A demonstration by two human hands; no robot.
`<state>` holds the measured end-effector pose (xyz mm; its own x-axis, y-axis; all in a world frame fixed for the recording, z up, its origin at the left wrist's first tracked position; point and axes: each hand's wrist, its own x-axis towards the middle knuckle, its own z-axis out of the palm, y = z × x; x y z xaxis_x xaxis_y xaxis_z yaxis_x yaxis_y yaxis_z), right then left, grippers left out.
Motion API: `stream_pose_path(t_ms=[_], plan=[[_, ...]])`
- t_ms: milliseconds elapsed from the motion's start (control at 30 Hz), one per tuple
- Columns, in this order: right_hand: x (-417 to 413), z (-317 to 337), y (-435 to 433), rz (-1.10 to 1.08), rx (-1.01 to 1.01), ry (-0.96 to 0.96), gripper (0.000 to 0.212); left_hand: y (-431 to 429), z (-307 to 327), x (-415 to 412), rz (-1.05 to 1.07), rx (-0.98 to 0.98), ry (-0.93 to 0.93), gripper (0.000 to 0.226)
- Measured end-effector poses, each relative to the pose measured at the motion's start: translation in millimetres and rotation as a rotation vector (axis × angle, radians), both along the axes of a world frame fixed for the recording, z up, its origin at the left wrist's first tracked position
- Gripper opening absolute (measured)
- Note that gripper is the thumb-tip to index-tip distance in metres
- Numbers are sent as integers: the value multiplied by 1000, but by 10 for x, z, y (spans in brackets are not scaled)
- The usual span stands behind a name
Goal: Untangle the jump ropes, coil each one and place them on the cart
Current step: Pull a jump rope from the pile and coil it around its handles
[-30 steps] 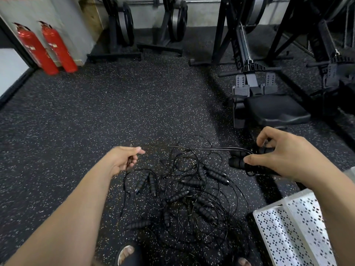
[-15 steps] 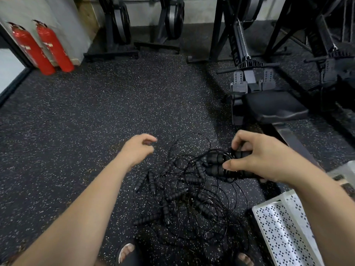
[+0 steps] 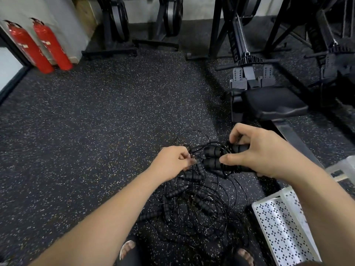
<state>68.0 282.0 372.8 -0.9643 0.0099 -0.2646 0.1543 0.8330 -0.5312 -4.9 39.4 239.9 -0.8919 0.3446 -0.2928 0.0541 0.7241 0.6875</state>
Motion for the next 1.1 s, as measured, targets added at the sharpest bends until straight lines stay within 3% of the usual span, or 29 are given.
stream_pose_path(t_ms=[67, 133, 333, 467, 667, 800, 933, 1100], plan=[[-4, -4, 14, -15, -9, -12, 43, -29, 38, -38, 13, 24, 22, 11], [-14, -18, 30, -42, -12, -23, 43, -96, 65, -104, 41, -14, 72, 14], [-43, -68, 4, -25, -95, -51, 46, 12, 12, -6, 42, -56, -2, 43], [-52, -97, -19, -7, -105, -70, 47, 106, -64, 4, 75, -54, 20, 16], [-145, -251, 135, -146, -93, -63, 48, -228, 282, -157, -82, -78, -19, 14], [-252, -477, 142, -129, -15, -107, 48, -388, 472, -120, -150, -126, -40, 22], [-329, -707, 107, -99, 79, -194, 44, -404, 613, -99, -64, 12, 14, 28], [-390, -1068, 61, -65, 147, -292, 46, -470, 615, -145, 77, 316, -48, 38]])
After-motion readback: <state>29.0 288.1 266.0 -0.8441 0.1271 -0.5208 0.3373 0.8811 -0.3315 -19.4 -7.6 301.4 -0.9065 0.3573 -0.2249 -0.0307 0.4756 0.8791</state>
